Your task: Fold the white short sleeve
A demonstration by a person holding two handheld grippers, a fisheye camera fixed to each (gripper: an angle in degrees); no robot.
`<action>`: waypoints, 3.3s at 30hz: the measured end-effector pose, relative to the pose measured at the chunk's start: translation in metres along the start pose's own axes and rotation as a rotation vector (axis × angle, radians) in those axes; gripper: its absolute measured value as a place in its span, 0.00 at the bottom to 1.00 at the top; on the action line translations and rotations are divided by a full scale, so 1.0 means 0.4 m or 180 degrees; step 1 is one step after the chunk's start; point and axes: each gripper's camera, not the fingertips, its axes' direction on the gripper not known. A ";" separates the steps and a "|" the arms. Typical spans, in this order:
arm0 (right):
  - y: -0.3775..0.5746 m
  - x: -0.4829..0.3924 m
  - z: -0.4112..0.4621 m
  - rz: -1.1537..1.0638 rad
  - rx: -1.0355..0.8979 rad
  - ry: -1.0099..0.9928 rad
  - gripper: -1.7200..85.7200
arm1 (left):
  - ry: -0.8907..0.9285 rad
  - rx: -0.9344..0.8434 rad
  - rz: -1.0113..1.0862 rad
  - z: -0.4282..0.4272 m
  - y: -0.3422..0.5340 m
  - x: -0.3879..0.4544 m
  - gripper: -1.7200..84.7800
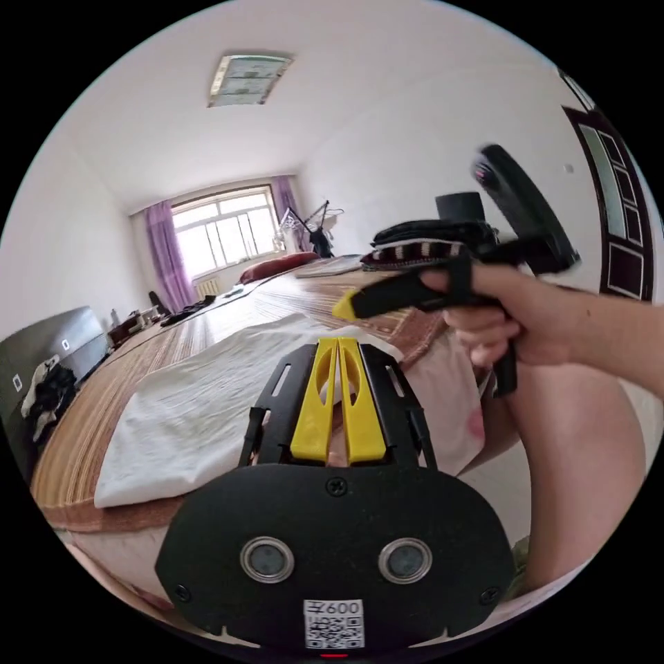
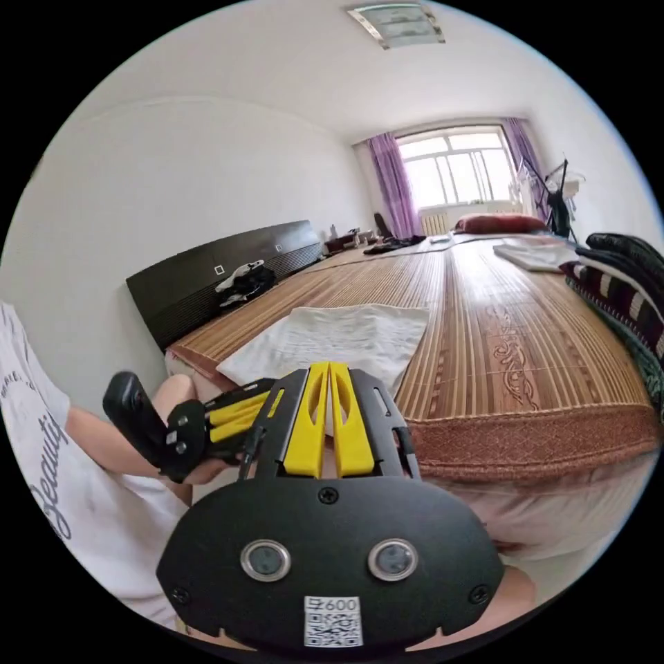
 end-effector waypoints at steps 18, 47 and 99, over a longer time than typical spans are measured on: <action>-0.370 0.272 0.059 0.0851 -0.1579 -0.0690 0.01 | -0.0119 -0.0325 0.0466 0.163 0.011 0.118 0.02; -0.810 0.268 0.113 0.0882 -0.1750 0.0121 0.01 | -0.0130 -0.0206 0.0605 0.265 0.034 0.143 0.02; -0.829 0.307 0.099 0.0989 -0.0627 0.0228 0.01 | -0.0054 0.0043 0.0558 0.243 0.107 0.154 0.02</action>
